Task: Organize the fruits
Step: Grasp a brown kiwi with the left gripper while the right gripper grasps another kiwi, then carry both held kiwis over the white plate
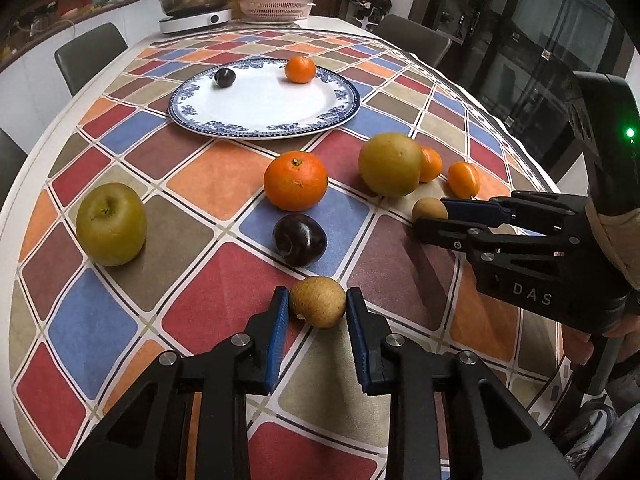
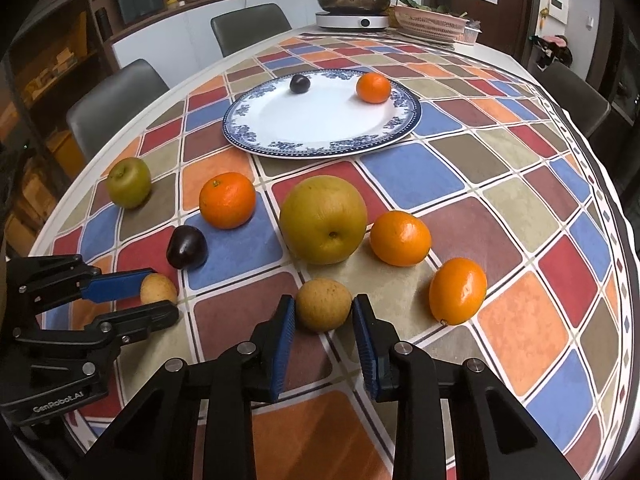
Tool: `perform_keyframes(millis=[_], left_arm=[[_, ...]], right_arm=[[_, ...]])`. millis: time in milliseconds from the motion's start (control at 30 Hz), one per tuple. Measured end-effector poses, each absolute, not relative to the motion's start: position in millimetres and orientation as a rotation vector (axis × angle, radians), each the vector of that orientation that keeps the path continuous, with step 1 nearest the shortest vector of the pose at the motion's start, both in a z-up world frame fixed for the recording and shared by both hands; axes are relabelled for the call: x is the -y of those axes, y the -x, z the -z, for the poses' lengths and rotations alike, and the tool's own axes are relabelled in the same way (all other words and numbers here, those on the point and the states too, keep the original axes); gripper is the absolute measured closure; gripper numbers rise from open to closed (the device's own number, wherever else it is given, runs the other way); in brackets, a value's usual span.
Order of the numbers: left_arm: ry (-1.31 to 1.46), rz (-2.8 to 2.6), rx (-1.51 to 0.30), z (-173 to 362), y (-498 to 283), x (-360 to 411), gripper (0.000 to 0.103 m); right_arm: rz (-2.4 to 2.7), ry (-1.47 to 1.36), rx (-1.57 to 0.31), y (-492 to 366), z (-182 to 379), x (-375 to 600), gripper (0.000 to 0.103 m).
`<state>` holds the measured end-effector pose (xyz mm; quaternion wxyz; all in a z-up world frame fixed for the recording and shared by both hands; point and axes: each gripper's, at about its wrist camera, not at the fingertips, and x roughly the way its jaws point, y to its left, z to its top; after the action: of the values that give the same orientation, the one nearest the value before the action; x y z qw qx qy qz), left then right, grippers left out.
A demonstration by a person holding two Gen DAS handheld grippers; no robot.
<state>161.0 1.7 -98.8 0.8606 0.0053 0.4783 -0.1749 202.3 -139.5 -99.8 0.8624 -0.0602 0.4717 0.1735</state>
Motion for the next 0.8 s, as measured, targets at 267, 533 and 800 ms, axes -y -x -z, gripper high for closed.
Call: perform_keyframes(millis=[267, 533, 800], left_arm=[[-0.002, 0.348, -0.975, 88.9, -156.7, -5.8, 0.074], [0.017, 0.33, -0.921, 67.3, -147.5, -11.6, 0.074], [0.01, 0.327, -0.85, 40.7, -139.8, -13.3, 0.074]], right_arm=[[-0.365, 0.13, -0.972, -196.8, 93.5, 139.9, 0.072], [-0.383, 0.142, -0.902, -182.0, 68.3, 134.7, 0.072], [-0.405, 0.142, -0.825, -168.8, 38.5, 129.8, 0.072]])
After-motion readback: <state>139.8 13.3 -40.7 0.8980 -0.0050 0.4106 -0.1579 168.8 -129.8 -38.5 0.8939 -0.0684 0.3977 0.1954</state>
